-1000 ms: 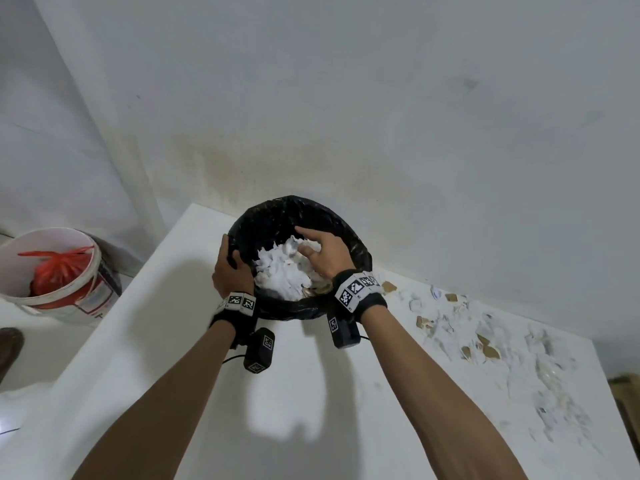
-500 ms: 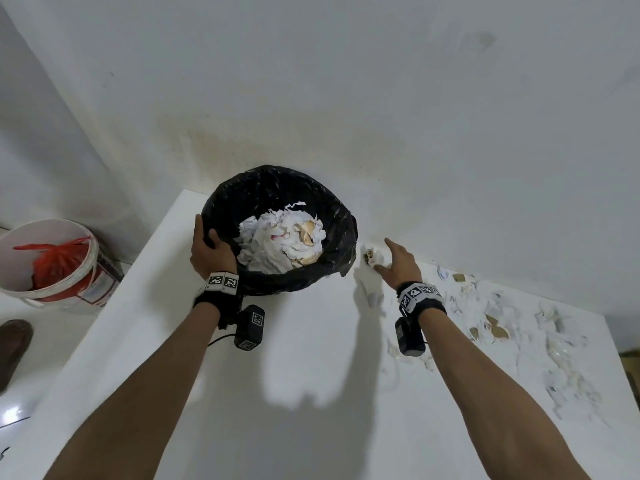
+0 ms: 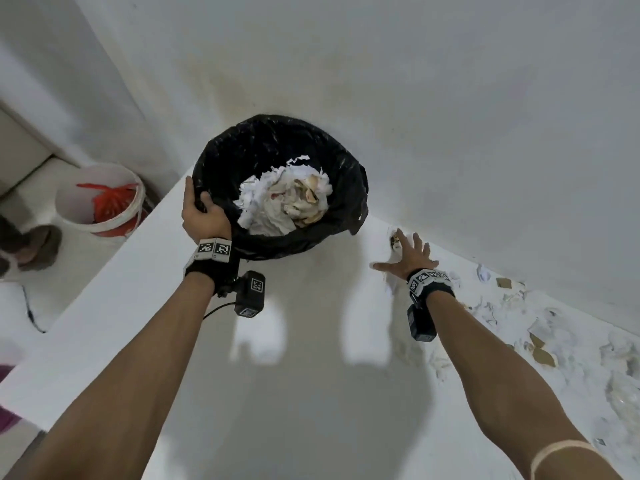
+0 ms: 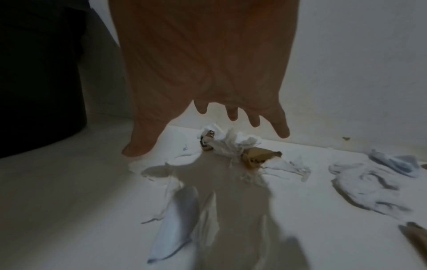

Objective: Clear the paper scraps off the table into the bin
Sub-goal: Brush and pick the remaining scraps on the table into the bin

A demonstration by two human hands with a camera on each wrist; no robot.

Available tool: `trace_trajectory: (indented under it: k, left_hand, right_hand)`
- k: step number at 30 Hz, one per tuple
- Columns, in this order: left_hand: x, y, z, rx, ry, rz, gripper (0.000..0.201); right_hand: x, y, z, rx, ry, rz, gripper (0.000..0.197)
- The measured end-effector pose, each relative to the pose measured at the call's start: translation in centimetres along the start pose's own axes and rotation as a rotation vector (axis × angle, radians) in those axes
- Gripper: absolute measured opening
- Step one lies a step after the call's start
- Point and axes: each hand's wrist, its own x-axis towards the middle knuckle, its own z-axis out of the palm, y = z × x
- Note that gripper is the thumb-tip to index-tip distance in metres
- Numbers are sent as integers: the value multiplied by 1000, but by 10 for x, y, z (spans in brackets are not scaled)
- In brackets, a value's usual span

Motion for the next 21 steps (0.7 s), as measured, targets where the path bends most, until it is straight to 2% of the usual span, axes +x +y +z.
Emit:
trace_trajectory:
  k: [7, 9, 11, 13, 15, 18, 21]
  left_hand:
    - [-14, 2, 6, 27, 169, -48, 40]
    - [-16, 2, 7, 57, 188, -61, 40]
    - [-16, 2, 8, 67, 203, -80, 40]
    - [-16, 1, 9, 77, 196, -85, 40]
    - [-17, 1, 9, 95, 190, -78, 41]
    - [-21, 3, 9, 126, 188, -73, 41]
    - [-22, 4, 8, 128, 187, -75, 42]
  right_hand:
    - [37, -4, 19, 4, -48, -64, 116]
    - [34, -7, 35, -56, 9, -109, 99]
    - [23, -6, 54, -123, 119, -250, 71]
    - [7, 2, 72, -79, 275, -413, 43]
    - [-9, 12, 83, 3, 393, -487, 25]
    - [-21, 29, 86, 60, 383, -449, 27]
    - [-30, 41, 81, 139, 244, -341, 35]
